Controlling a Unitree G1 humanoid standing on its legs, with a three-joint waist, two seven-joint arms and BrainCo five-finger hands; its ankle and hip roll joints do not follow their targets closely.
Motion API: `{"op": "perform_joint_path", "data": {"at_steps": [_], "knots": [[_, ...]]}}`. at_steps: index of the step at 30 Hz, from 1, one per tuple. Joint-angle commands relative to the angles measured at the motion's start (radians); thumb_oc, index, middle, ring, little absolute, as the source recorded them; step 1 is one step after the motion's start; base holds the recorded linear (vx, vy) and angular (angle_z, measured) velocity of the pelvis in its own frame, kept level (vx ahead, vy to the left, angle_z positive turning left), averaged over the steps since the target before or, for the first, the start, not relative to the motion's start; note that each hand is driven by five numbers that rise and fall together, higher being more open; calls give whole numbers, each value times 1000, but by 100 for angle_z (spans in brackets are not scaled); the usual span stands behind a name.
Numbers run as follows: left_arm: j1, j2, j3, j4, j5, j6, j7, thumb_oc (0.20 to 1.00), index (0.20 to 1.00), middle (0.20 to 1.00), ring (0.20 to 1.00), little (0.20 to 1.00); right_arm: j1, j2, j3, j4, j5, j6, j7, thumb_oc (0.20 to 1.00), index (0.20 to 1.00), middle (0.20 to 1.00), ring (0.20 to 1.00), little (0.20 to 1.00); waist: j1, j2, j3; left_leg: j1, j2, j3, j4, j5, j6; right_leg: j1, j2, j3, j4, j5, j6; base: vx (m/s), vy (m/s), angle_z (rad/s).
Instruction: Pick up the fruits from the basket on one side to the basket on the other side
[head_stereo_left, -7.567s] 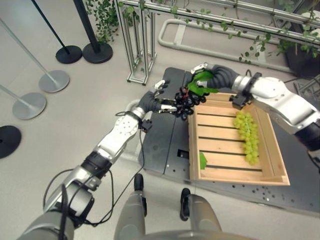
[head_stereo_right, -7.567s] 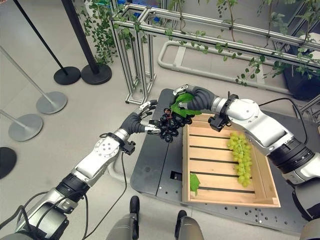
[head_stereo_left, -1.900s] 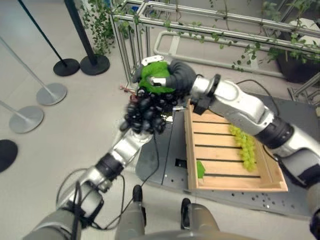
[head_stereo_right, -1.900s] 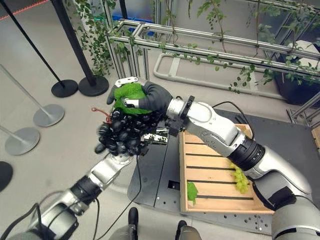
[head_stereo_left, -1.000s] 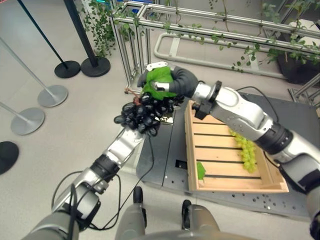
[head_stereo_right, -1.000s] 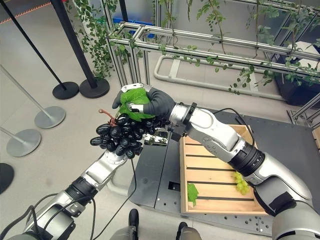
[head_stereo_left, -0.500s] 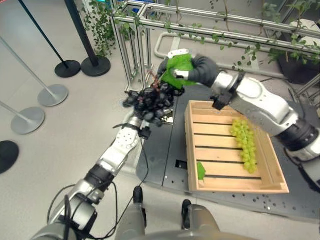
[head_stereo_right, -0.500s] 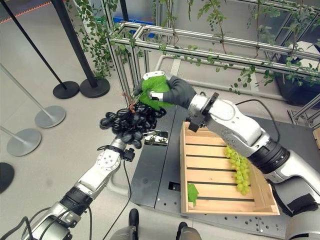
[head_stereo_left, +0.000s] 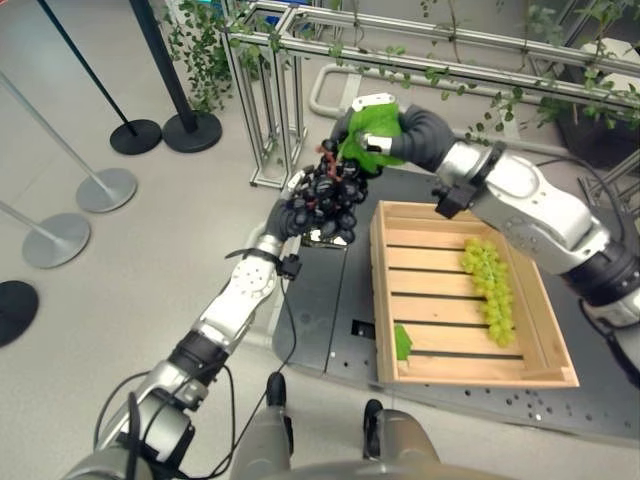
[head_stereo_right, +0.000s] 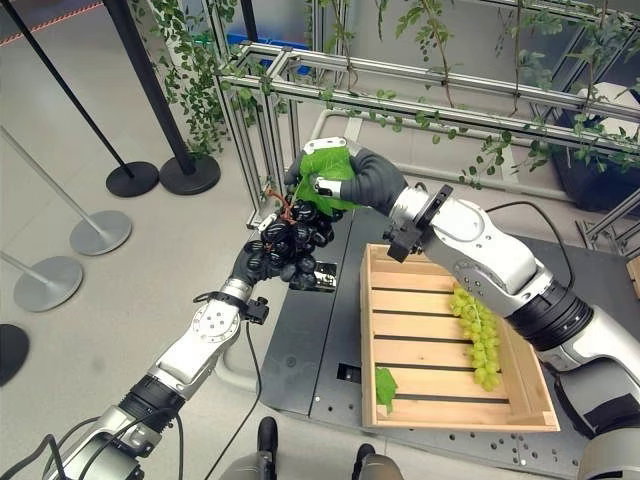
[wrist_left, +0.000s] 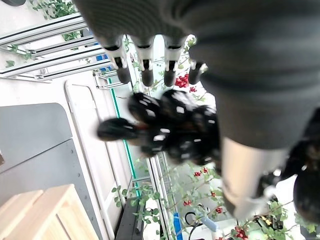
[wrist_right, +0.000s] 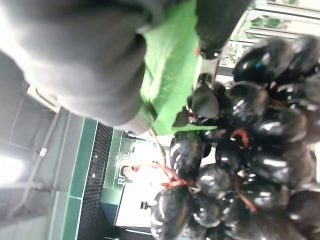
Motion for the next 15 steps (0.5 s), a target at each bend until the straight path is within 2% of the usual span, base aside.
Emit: {"op": "perform_joint_path", "data": {"at_steps": [1,8,15], "knots": [[-73,-18,-6,-82,23,-73,28,1000,1000,1000,1000,1000,-17,45,-79,-24,41,-71,-18,200,200,200,200,200,-5,-26,-47,-12,10,-51,149,-214,-16,25,-45,19,-141,79,68,0,0,0],[-115,-29,-30,-73,21,-78,33,1000,1000,1000,1000,1000,-7,76,-60,7,31,-60,-20,200,200,200,200,200,-8,-23,-46,-12,10,-51,149,-214,-16,24,-45,21,-142,80,68,0,0,0],[-100,-5,-34,-74,-62,-76,-41,1000,1000,1000,1000,1000,-6,64,-66,60,-23,-44,-25,200,200,200,200,200,-6,-19,-48,-9,10,-51,148,-214,-16,26,-45,21,-141,80,69,0,0,0]]}}
